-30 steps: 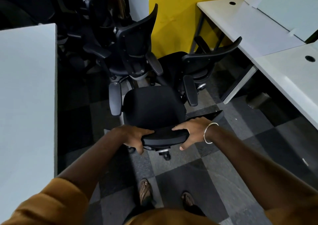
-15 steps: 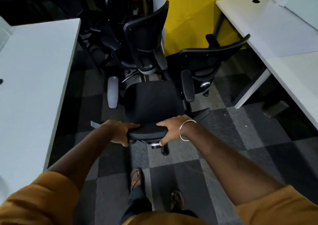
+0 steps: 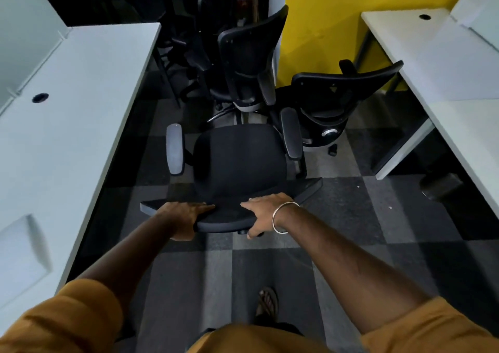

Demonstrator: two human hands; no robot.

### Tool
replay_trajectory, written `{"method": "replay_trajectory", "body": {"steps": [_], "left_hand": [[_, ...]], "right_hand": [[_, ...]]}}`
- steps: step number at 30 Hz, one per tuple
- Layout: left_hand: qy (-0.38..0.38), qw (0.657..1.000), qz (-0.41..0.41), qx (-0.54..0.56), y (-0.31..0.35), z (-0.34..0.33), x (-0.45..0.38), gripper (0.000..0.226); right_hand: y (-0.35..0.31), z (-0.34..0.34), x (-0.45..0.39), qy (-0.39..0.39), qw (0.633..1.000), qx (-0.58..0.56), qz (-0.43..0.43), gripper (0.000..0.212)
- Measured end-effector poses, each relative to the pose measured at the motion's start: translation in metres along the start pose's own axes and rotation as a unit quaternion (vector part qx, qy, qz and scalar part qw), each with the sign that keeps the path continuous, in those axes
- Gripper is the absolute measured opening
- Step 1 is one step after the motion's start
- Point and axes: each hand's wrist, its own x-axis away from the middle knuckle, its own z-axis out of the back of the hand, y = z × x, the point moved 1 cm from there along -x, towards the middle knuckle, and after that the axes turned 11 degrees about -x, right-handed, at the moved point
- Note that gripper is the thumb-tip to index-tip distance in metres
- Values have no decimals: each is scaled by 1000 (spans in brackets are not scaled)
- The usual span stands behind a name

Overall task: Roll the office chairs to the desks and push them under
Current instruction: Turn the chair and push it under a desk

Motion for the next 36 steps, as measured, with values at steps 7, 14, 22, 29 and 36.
{"method": "replay_trajectory", "body": {"steps": [7,14,22,29,36], "left_hand": [[50,999,4,2,28,-67,53,76],[66,998,5,5,74,-145,119,73],[71,997,-21,-38,106,-206,177,61],[97,992,-11,-76,138,-200,214,58],[120,992,2,-33,195,-175,252,58]], "right_hand": [[-41,-51,33,16,999,44,13,79],[-74,-127,77,-21,998,62,11,94],[-97,-223,143,9,999,-10,44,86],[-85,-260,187,78,994,41,58,74],[-48,-257,227,87,990,68,86,62]]}}
